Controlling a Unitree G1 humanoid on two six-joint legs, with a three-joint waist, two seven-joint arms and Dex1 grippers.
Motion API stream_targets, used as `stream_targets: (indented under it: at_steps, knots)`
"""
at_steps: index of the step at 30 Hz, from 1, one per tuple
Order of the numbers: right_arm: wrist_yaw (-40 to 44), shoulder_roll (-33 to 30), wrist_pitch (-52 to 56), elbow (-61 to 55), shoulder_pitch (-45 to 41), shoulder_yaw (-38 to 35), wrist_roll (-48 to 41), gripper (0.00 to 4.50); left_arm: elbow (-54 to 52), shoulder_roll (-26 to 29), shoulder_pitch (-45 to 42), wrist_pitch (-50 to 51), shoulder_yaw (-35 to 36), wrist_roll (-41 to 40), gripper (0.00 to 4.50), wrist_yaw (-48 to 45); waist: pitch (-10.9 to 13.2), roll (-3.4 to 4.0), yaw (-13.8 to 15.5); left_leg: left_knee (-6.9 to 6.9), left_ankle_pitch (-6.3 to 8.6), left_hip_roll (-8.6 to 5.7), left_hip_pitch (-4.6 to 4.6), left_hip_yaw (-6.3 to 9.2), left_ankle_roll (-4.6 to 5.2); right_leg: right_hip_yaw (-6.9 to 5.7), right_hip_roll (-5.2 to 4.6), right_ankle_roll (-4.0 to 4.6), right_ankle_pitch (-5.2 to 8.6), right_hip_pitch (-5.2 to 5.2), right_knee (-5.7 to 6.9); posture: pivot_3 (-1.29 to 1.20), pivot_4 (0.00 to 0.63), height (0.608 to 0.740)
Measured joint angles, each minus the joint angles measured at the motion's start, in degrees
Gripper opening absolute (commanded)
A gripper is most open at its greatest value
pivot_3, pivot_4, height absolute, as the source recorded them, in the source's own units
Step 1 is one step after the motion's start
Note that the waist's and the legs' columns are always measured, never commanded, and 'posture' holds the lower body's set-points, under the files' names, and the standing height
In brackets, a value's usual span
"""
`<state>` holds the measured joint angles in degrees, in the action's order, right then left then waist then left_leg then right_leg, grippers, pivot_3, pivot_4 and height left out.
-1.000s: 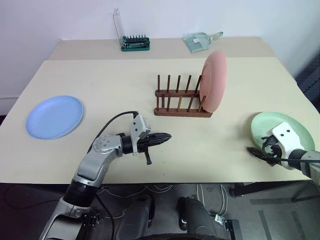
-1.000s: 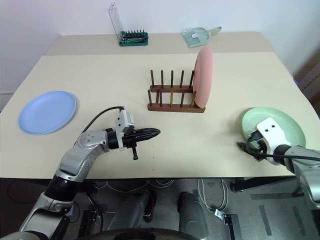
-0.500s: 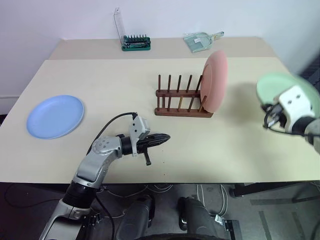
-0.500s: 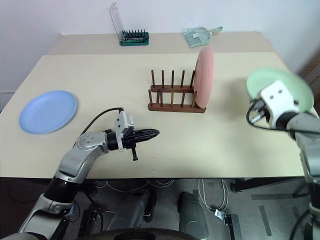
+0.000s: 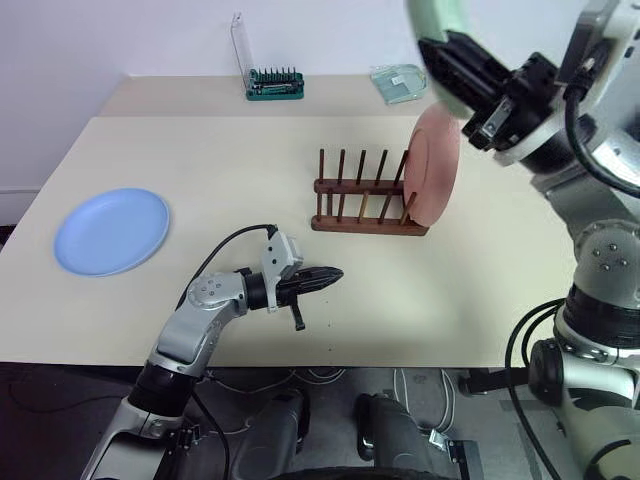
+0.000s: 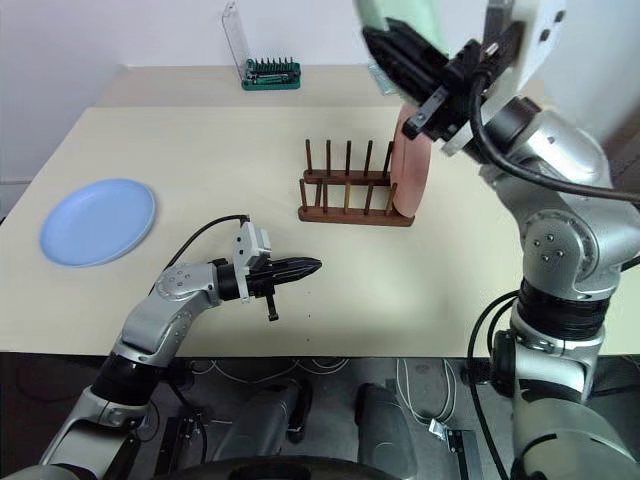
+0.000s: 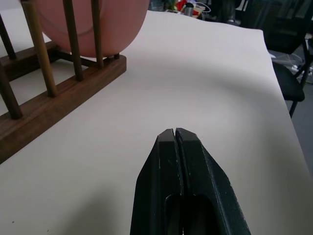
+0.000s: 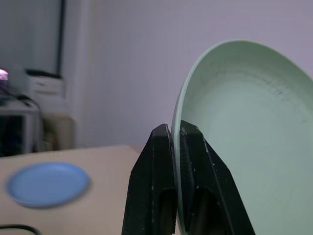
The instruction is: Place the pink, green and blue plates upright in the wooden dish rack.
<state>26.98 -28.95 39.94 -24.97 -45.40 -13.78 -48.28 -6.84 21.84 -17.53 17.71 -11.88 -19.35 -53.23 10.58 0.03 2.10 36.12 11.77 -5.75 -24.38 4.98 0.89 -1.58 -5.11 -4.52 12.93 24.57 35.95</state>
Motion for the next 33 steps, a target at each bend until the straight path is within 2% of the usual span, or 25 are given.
stream_targets:
  at_steps: [3, 6, 14, 33]
  knots:
    - [-7.8, 8.7, 3.7, -0.5, 1.1, 0.4, -9.3, 0.03, 0.0, 0.3, 0.5, -0.2, 1.5, -0.2, 0.0, 0.6, 0.0, 0.0, -0.6, -0.06, 0.0, 0.03, 0.03, 0.0, -0.01, 0.05, 0.02, -0.04, -0.04, 0.08, 0.11, 0.0, 0.15, 0.735]
    - [-16.4, 13.5, 7.0, 1.2, 3.4, 1.3, -14.4, 0.03, -0.1, 1.4, 1.3, -0.3, 3.4, -0.9, 0.0, 0.8, 0.0, 0.02, -1.3, -0.04, -0.03, 0.03, 0.02, 0.01, -0.04, 0.05, 0.03, 0.0, -0.05, 0.1, 0.15, 0.0, 0.15, 0.735]
    - [-28.5, 16.4, 8.0, 6.8, 3.9, -2.4, -25.0, 0.03, -0.1, 2.0, 1.6, -0.5, 4.4, -1.4, 0.0, 0.9, 0.0, 0.02, -1.5, -0.08, -0.03, 0.04, 0.03, -0.05, -0.03, 0.08, 0.08, -0.06, -0.11, 0.12, 0.14, 0.0, 0.15, 0.735]
    - [-38.4, 19.0, 5.5, 17.8, 1.8, -3.5, -29.8, 0.03, -0.1, 1.9, 1.6, -0.7, 4.3, -1.3, 0.0, 0.9, 0.0, 0.04, -1.8, -0.06, -0.03, 0.04, 0.03, -0.07, -0.02, 0.09, 0.1, -0.07, -0.13, 0.12, 0.15, 0.0, 0.15, 0.735]
